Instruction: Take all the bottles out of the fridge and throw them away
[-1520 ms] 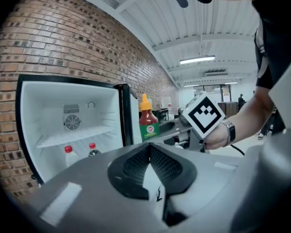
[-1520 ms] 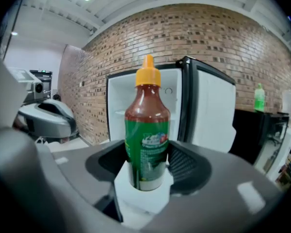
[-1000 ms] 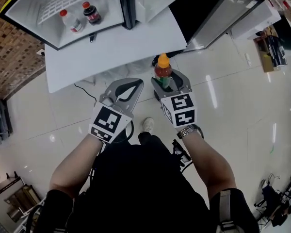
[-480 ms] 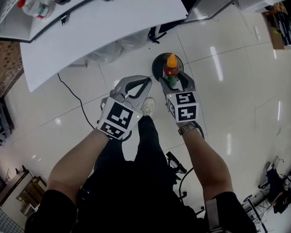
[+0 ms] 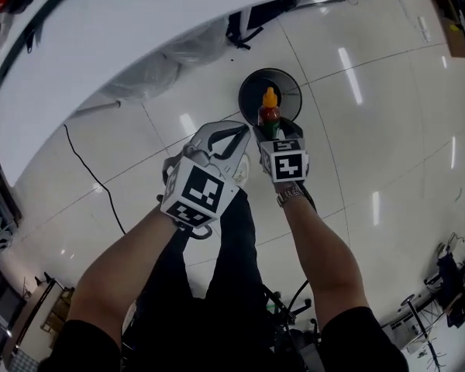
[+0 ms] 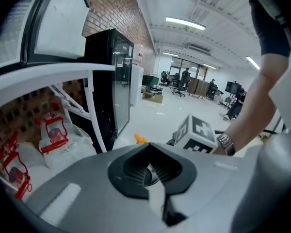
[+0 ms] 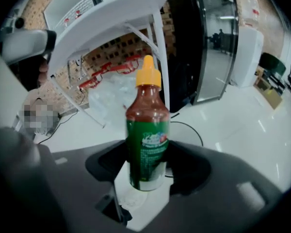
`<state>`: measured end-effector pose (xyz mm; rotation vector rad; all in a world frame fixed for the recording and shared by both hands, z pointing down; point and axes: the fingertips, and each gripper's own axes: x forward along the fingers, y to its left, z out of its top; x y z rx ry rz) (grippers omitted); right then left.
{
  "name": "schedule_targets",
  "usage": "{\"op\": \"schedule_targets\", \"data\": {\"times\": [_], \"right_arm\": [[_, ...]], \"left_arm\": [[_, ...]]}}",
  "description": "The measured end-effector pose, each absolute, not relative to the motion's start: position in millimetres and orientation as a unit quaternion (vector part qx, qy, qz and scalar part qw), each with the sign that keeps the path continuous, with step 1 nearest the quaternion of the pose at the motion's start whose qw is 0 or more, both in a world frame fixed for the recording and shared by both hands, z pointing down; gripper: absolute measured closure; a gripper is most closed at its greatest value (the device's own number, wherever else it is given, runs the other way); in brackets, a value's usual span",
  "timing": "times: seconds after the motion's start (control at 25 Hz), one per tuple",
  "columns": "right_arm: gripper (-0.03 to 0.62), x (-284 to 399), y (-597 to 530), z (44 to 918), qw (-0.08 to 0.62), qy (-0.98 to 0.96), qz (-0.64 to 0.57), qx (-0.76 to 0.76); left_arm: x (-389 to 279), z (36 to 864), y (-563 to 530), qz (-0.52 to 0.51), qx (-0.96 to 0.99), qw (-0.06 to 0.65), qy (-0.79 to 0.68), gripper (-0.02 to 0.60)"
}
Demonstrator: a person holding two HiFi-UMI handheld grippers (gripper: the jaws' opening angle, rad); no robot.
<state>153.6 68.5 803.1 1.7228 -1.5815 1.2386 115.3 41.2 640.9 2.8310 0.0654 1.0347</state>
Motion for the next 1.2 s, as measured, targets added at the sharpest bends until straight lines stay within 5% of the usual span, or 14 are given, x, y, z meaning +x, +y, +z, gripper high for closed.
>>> {"op": "schedule_targets", "data": {"times": [0.32,0.64,1.2], "right_arm": [[0.322,172.7,58.7,899.2,0.270,-0.540,0.491,0.628],[0.318,180.8,54.8,892.6,0.262,-0.537,0.480,0.642],[0.319,147.4,43.1,707.3,0.204,-0.615,0.417,0.637]], "left_arm": [[117.3,694.5,37.3,0.367,0.925,0.095,0.019,0.578],[112.3,694.7,29.3,0.369,0.924,0.102,0.007,0.578],[96.3,563.3,13.7,0.336,0.936,0.084,-0.064,0.578]]}}
